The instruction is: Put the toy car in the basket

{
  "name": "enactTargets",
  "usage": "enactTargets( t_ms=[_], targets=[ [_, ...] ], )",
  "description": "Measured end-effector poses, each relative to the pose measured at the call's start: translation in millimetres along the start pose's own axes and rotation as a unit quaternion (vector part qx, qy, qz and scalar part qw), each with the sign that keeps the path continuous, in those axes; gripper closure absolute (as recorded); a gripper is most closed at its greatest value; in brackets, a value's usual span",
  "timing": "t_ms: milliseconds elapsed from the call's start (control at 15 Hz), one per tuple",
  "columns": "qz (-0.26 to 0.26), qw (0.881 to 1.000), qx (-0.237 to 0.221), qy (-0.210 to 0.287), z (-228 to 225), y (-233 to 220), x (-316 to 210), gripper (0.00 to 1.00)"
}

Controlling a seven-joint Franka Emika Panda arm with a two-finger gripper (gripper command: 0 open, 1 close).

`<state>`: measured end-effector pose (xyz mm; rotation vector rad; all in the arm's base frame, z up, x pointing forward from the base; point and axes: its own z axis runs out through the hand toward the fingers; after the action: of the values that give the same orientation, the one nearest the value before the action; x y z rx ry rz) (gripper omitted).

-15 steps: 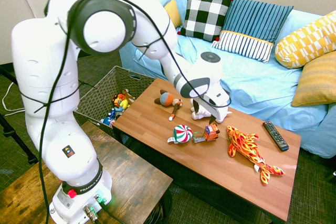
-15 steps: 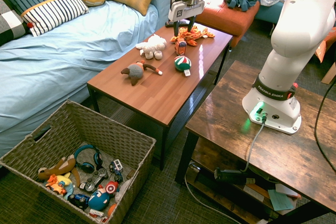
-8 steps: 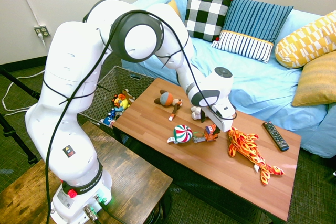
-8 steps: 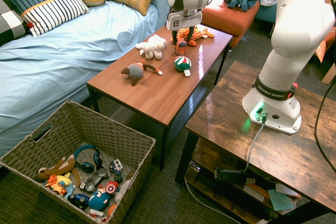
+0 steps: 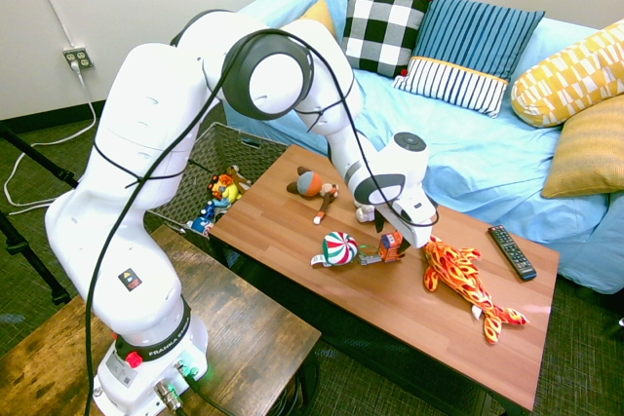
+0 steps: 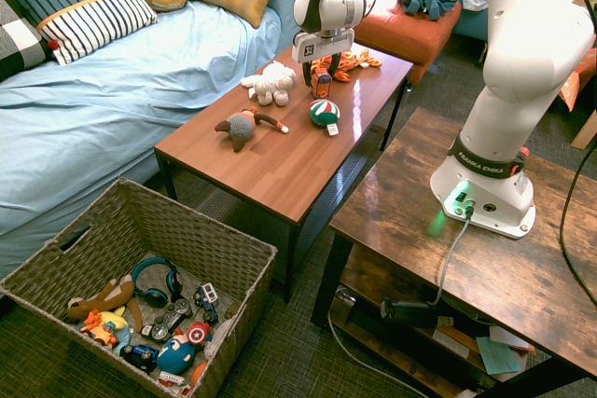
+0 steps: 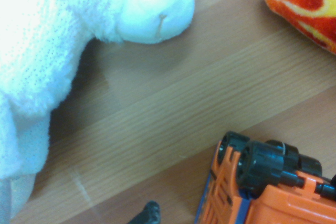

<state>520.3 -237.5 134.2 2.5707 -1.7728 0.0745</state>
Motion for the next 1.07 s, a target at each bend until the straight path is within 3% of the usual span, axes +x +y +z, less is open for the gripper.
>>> enactTargets(
  t_ms=[600,800,1067],
  targets=[
    [0.003,1.0,0.018,0.02,-17.3,1.7,2.3,1.0],
    [-0.017,0.997,0.053,0.058,-86.6,3.0,-7.0,1.0],
    [-0.12,0.981,0.069,0.133,-196.2,-60.7,-81.9,1.0]
  ],
)
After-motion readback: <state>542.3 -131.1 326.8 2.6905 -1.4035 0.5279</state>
